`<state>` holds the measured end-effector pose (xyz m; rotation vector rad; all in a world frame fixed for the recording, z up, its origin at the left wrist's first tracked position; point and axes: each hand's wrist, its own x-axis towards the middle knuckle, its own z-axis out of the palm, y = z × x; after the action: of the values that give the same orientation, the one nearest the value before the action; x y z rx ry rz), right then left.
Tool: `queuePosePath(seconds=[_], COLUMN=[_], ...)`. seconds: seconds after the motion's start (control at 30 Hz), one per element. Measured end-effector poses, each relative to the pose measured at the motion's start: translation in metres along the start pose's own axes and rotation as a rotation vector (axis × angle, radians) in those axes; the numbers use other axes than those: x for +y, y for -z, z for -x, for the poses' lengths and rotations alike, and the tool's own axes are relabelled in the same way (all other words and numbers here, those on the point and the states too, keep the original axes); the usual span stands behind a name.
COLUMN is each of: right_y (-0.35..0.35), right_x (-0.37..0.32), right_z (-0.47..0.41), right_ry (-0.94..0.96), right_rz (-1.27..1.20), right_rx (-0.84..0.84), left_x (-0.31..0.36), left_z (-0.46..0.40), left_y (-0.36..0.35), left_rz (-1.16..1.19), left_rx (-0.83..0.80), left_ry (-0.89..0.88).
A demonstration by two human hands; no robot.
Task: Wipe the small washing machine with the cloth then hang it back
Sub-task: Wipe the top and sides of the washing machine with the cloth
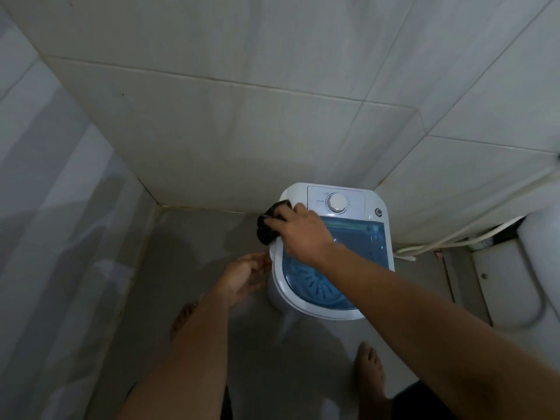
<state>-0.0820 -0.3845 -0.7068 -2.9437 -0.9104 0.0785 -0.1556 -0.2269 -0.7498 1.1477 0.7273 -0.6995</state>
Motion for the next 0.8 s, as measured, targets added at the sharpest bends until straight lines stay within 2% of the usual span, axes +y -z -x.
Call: queuePosePath(seconds=[0.2, 0.3, 0.33, 0.4, 0.5, 0.57, 0.6, 0.63, 0.7, 0.8], right_y=[-0.005, 0.007, 0.014, 0.03, 0.039, 0.029, 0.022, 0.016, 0.01, 0.019], right_x=[-0.024, -0.03, -0.025, -0.008, 0.032, 0.044, 0.041, 0.035, 0.016, -0.013], right_z=[0.062, 0.078, 0.072, 0.045, -0.005, -0.02, -0.022, -0.019, -0.007, 0.015], right_ry=[0.269, 0.51, 0.529, 0.396, -0.031, -0.269, -0.306, -0.279, -0.087, 0.149], right_rz=[0.005, -0.042, -0.104, -0.222, -0.288, -0.291, -0.264, -0.216, -0.097, 0.068], right_rx=[-0.047, -0.29, -0.333, -0.275, 0.018, 0.054, 0.031, 0.014, -0.016, -0.152], left_x=[0.0, 0.002, 0.003, 0.003, -0.001, -0.001, 0.0, 0.0, 0.002, 0.003], left_z=[-0.001, 0.002, 0.003, 0.001, -0.005, -0.007, -0.007, -0.008, -0.01, -0.006], left_y=[0.011, 0.013, 0.011, 0.007, 0.005, 0.005, 0.006, 0.007, 0.008, 0.011], left_rz=[-0.034, -0.042, -0.046, -0.034, -0.028, -0.009, 0.003, 0.021, 0.053, 0.072], left_rx=[0.064, 0.019, 0.022, 0.061, 0.088, 0.107, 0.118, 0.125, 0.143, 0.14], left_ry=[-0.04, -0.049, -0.049, -0.048, -0.027, -0.023, -0.024, -0.023, -0.011, -0.019])
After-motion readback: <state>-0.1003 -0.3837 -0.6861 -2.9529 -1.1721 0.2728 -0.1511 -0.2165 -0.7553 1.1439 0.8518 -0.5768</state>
